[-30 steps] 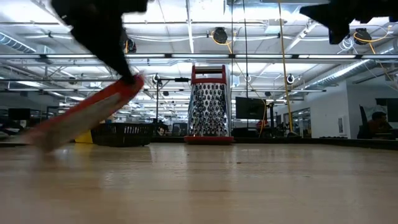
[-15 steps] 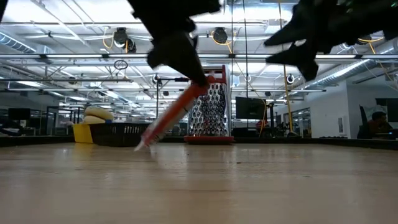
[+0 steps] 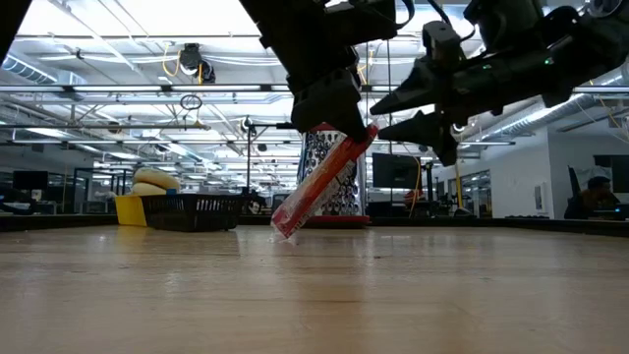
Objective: Pick & Place Food Item
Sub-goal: Put the red popcorn bag into the transparent bin
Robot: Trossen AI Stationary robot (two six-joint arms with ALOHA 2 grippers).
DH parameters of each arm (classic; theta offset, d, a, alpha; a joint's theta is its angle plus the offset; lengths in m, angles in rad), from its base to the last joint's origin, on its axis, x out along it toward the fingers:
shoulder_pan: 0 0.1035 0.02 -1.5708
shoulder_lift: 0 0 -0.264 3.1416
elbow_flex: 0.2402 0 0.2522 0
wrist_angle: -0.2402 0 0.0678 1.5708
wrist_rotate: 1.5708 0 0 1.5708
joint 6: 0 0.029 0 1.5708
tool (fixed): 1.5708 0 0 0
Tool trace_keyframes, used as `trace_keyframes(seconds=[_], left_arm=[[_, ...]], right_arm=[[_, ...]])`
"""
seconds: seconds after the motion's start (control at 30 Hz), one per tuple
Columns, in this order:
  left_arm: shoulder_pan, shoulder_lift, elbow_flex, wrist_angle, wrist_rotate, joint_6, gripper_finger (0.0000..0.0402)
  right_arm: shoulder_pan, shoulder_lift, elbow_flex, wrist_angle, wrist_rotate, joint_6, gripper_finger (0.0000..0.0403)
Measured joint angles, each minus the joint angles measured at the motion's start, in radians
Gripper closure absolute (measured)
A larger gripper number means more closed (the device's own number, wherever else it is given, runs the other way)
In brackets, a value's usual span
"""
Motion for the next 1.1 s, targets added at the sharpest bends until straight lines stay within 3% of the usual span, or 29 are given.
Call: trace_keyframes(seconds=[0.13,0.4,0.5,0.67,0.8,0.97,1.1], left_arm=[[0.0,0.0,0.0,0.019,0.032,0.01,0.04],[0.004,0.0,0.0,0.012,0.045,-0.021,0.04],[0.004,0.0,0.0,0.011,0.044,-0.037,0.0401],[0.004,-0.001,0.0,0.016,0.045,-0.057,0.0396],[0.002,-0.001,0.0,0.022,0.048,-0.128,0.0391],[-0.011,-0.004,0.002,0.039,0.127,-0.197,0.0331],[-0.027,-0.032,0.06,-0.028,0.282,-0.251,0.0258]], right_arm=[[-0.005,0.082,0.024,0.042,-0.053,-0.006,0.0232],[-0.004,0.178,0.081,0.047,-0.054,-0.026,0.024],[-0.004,0.177,0.082,0.046,-0.056,-0.043,0.0276],[-0.011,0.166,0.083,0.059,-0.115,-0.098,0.0385],[-0.011,0.166,0.083,0.059,-0.127,-0.12,0.0394],[-0.017,0.167,0.082,0.054,-0.131,-0.15,0.04],[-0.042,0.158,0.082,0.047,-0.131,-0.166,0.0401]])
